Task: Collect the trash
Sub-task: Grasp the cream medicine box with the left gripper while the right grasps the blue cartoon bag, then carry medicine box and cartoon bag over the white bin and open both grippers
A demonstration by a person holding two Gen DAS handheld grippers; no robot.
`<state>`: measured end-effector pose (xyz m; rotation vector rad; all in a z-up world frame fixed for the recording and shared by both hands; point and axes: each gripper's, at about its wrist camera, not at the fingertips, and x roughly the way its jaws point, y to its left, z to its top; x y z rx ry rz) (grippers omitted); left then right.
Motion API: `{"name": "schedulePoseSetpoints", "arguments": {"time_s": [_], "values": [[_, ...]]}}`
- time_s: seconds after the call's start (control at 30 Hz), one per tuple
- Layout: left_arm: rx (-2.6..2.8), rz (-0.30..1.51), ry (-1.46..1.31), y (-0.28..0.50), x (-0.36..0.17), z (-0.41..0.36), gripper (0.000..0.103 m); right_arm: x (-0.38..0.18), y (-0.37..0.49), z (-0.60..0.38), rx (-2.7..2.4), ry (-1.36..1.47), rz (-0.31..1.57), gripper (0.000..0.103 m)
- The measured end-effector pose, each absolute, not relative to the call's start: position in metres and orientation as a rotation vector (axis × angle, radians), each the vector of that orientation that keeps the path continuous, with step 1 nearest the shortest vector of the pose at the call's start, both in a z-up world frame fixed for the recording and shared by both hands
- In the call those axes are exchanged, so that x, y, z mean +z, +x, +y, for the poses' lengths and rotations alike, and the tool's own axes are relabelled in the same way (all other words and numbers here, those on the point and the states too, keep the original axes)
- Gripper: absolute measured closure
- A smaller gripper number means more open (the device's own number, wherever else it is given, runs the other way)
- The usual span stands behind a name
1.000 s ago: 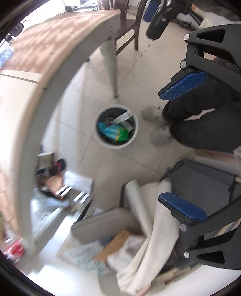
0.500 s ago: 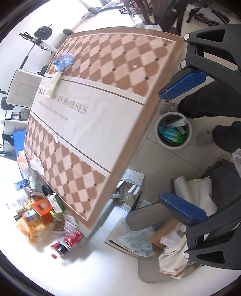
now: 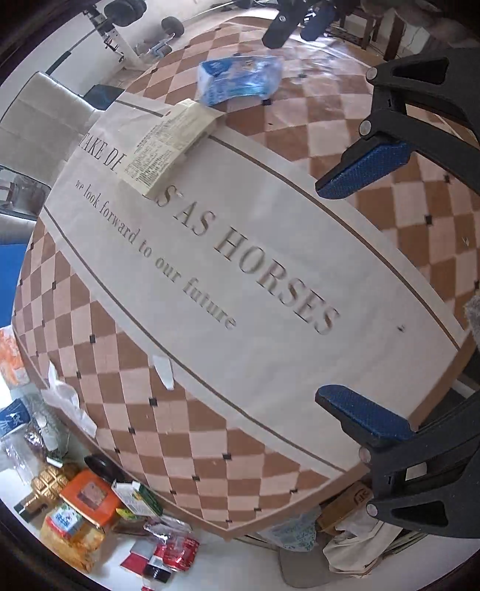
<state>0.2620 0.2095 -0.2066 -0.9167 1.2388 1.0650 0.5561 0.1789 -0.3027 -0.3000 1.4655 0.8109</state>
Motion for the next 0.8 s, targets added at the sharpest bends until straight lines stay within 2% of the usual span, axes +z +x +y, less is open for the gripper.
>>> {"name": "schedulePoseSetpoints", "arguments": {"time_s": [0.1,0.17,0.27,0.3,0.43,0.6,0.63,0.7,0.8], "values": [[1.046,1.259,-1.008,0.301,-0.224,0.244,0.0,-0.34,0.583,0.224,0.816,-0.323,1.53,0.029],[1.02,1.239,-1.092,0.323,-0.232,0.263,0.0,-0.363,0.593,0.245,0.833,-0.342,1.562,0.039],[1.02,1.209,-1.189,0.351,-0.239,0.286,0.0,-0.388,0.599,0.259,0.839,-0.338,1.611,0.069],[1.02,1.199,-1.229,0.358,-0.243,0.293,0.0,-0.392,0.602,0.26,0.834,-0.314,1.626,0.083],[1.033,1.163,-1.446,0.376,-0.267,0.318,0.0,-0.383,0.632,0.253,0.764,-0.229,1.599,0.087],[1.131,1.138,-1.672,0.376,-0.3,0.337,0.0,-0.375,0.675,0.244,0.684,-0.202,1.554,0.087],[1.137,1.089,-1.706,0.374,-0.3,0.338,0.0,-0.375,0.681,0.243,0.676,-0.198,1.551,0.087],[1.163,1.084,-1.693,0.376,-0.297,0.34,0.001,-0.377,0.69,0.24,0.661,-0.186,1.55,0.087],[1.158,1.185,-1.55,0.386,-0.297,0.34,0.001,-0.38,0.694,0.24,0.656,-0.189,1.554,0.087]]}}
